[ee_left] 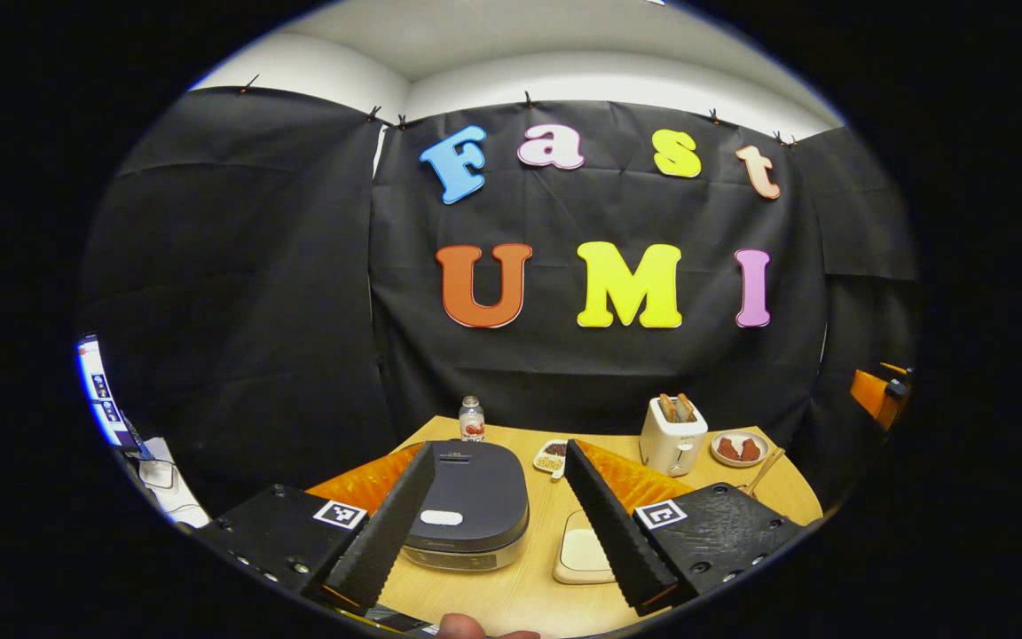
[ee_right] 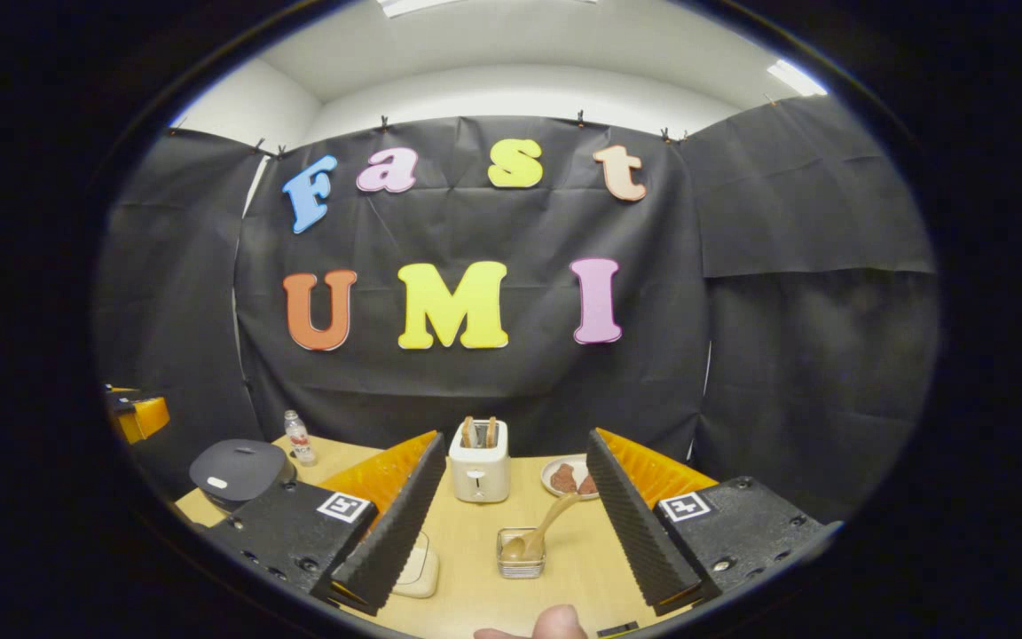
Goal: Close the left gripper, press the button to open the rice cooker; take a wooden spoon from the chopstick holder with the right hand, scoop a spoonful of rice and pour it into the rice cooker, then put the wooden spoon back into the chopstick holder.
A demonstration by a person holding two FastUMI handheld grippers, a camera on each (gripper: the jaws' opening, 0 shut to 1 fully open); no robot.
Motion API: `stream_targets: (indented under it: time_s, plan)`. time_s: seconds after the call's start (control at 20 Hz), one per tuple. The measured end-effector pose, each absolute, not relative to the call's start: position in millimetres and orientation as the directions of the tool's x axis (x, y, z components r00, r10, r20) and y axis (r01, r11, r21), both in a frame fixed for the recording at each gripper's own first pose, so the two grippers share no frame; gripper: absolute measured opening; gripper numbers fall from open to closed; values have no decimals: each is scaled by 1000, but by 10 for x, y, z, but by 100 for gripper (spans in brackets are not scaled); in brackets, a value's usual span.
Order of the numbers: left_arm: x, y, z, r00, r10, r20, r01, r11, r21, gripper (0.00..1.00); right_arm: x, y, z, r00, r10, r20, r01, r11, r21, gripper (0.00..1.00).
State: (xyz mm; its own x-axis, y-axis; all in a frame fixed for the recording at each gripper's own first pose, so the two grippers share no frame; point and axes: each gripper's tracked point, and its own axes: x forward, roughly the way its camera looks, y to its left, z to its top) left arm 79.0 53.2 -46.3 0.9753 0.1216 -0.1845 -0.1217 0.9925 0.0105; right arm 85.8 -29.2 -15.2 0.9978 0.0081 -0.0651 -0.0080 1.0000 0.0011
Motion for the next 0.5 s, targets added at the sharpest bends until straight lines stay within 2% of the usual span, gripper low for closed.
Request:
stream_targets:
  time_s: [0.15,0.25,0.3,0.35,0.4,0.45,0.5]
  plan:
    - [923,694,-766,946,103,-309,-109,994,-1,95,933,-339,-163,998,6,-66,-6,1000,0,100]
    - [993,782,-975,912,74,-402,-91,996,-23,86,965,-395,-168,998,-1,-67,1,1000,3,100]
    - [1032,837,-1070,895,68,-440,-91,995,-31,65,987,-431,-169,998,-5,-67,5,1000,4,100]
    - [1045,899,-1158,878,69,-474,-98,994,-38,57,1007,-462,-168,998,-10,-67,10,1000,6,100]
    - [1087,951,-1227,865,62,-498,-98,994,-47,58,1029,-503,-182,998,-16,-69,16,1000,6,100]
    - [1126,998,-1303,850,65,-522,-109,992,-55,44,1042,-549,-204,997,-22,-72,22,1000,5,100]
    - [1169,1066,-1384,837,65,-544,-123,990,-71,19,1061,-593,-222,997,-29,-77,29,1000,5,100]
